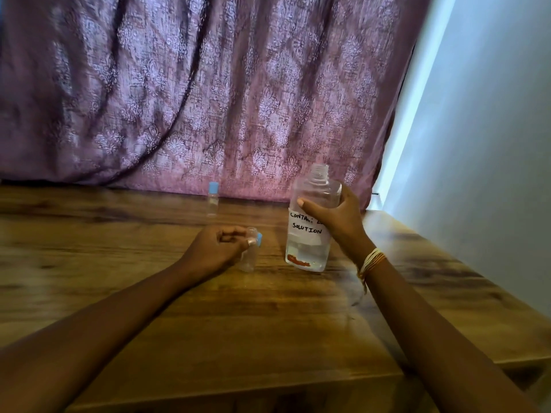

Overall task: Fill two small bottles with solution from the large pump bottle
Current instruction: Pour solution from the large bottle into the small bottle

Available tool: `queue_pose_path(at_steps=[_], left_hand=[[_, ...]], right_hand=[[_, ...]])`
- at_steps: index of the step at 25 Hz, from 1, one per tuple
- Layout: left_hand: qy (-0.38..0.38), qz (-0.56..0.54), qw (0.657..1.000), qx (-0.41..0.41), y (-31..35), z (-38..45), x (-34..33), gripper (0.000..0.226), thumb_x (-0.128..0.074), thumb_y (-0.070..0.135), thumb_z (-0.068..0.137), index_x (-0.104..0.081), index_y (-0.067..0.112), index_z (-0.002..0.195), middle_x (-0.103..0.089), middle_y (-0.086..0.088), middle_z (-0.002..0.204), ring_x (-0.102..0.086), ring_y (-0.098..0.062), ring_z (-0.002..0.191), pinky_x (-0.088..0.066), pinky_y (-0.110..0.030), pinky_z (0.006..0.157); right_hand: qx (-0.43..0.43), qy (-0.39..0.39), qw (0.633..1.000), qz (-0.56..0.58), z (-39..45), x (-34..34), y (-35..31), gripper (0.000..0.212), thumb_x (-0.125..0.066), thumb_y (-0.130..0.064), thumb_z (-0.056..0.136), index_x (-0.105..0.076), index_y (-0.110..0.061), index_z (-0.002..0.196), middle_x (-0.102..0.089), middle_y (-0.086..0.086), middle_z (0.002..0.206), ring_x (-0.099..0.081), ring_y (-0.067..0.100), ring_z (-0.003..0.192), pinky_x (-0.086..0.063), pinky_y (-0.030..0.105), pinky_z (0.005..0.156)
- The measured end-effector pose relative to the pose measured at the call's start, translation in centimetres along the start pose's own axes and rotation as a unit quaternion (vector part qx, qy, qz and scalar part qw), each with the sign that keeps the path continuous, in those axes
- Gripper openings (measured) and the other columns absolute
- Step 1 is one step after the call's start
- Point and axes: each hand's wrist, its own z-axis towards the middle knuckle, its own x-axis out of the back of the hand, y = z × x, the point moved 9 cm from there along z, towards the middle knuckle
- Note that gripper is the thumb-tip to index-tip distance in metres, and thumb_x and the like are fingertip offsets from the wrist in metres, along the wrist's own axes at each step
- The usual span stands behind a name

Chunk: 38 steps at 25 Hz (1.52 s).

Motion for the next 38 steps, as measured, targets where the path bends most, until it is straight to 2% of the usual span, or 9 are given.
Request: queue_pose_path(at_steps=[5, 9, 13, 15, 18, 22, 25, 29, 38], left_hand=[[-0.014, -0.027, 1.0, 0.003, -0.3, 0.3, -0.5, 0.016, -0.073, 0.016, 0.083, -0.076, 0.024, 0.096, -0.078, 0.002, 0.093, -0.071, -0.008, 0.08, -0.055, -0.021, 0.064], [-0.028, -0.056, 0.998, 0.007, -0.7, 0.6, -0.8, 0.024, -0.07, 0.01, 0.084, -0.072, 0.013, 0.107, -0.077, -0.004, 0.091, -0.069, -0.003, 0.071, -0.05, -0.016, 0.057], [-0.025, -0.075, 0.996, 0.032, -1.2, 0.6, -0.9, 0.017, -0.07, 0.011, 0.084, -0.074, 0.014, 0.101, -0.077, -0.01, 0.086, -0.064, -0.007, 0.061, -0.047, -0.016, 0.05], [-0.024, -0.08, 0.996, 0.034, -1.1, 0.5, -0.9, 0.015, -0.07, 0.013, 0.084, -0.075, 0.014, 0.098, -0.075, -0.004, 0.075, -0.058, -0.003, 0.049, -0.044, -0.014, 0.044], [-0.023, -0.074, 0.997, 0.031, -0.7, 0.3, -0.9, 0.012, -0.071, 0.015, 0.083, -0.076, 0.02, 0.093, -0.077, -0.003, 0.078, -0.063, -0.006, 0.058, -0.051, -0.018, 0.051], [-0.02, -0.076, 0.996, 0.031, -0.3, 0.1, -0.8, 0.014, -0.071, 0.016, 0.08, -0.075, 0.027, 0.088, -0.078, -0.004, 0.088, -0.069, -0.015, 0.072, -0.058, -0.024, 0.061], [-0.018, -0.071, 0.997, 0.025, -0.1, 0.0, -0.7, 0.014, -0.071, 0.015, 0.08, -0.075, 0.025, 0.09, -0.076, -0.015, 0.096, -0.067, -0.025, 0.081, -0.059, -0.026, 0.063], [-0.017, -0.068, 0.997, 0.027, 0.0, 0.0, -0.7, 0.015, -0.071, 0.015, 0.081, -0.074, 0.025, 0.091, -0.075, -0.02, 0.099, -0.066, -0.029, 0.083, -0.058, -0.027, 0.064], [-0.02, -0.077, 0.997, 0.02, 0.5, -0.2, -0.7, 0.014, -0.074, 0.025, 0.073, -0.075, 0.031, 0.085, -0.078, -0.003, 0.084, -0.067, -0.021, 0.075, -0.056, -0.022, 0.06]], right_hand=[[0.146, -0.054, 0.977, -0.143, 0.5, -2.9, -1.3, 0.065, -0.092, -0.02, 0.06, -0.055, -0.023, 0.113, -0.066, -0.014, 0.106, -0.064, -0.002, 0.095, -0.052, 0.014, 0.08], [0.199, -0.085, 0.952, -0.219, 0.2, -4.3, -0.3, 0.07, -0.088, -0.035, 0.059, -0.055, -0.023, 0.119, -0.065, -0.01, 0.111, -0.065, 0.007, 0.098, -0.055, 0.024, 0.081], [0.269, -0.106, 0.912, -0.292, -0.9, -5.6, -0.4, 0.068, -0.086, -0.04, 0.061, -0.057, -0.021, 0.12, -0.065, -0.01, 0.107, -0.059, 0.001, 0.093, -0.05, 0.02, 0.078], [0.307, -0.124, 0.889, -0.317, -1.5, -6.3, -0.6, 0.066, -0.085, -0.039, 0.063, -0.059, -0.016, 0.119, -0.068, -0.002, 0.109, -0.06, 0.006, 0.092, -0.052, 0.027, 0.079], [0.338, -0.136, 0.866, -0.341, -1.8, -6.8, -1.0, 0.062, -0.084, -0.04, 0.067, -0.06, -0.013, 0.118, -0.069, 0.004, 0.107, -0.065, 0.02, 0.09, -0.053, 0.038, 0.078], [0.36, -0.13, 0.842, -0.381, -2.0, -7.0, -1.5, 0.058, -0.079, -0.041, 0.07, -0.061, -0.013, 0.117, -0.068, 0.004, 0.106, -0.064, 0.022, 0.091, -0.051, 0.04, 0.077], [0.364, -0.128, 0.832, -0.399, -2.1, -6.9, -1.7, 0.054, -0.077, -0.041, 0.073, -0.062, -0.013, 0.117, -0.068, 0.003, 0.108, -0.064, 0.023, 0.095, -0.05, 0.043, 0.08], [0.367, -0.124, 0.815, -0.43, -2.1, -6.9, -1.8, 0.051, -0.073, -0.043, 0.077, -0.064, -0.015, 0.118, -0.068, 0.002, 0.112, -0.063, 0.024, 0.101, -0.047, 0.045, 0.084], [0.387, -0.107, 0.796, -0.453, -2.5, -7.0, -2.6, 0.05, -0.074, -0.041, 0.078, -0.065, -0.012, 0.118, -0.069, 0.005, 0.114, -0.064, 0.026, 0.105, -0.047, 0.047, 0.085]])
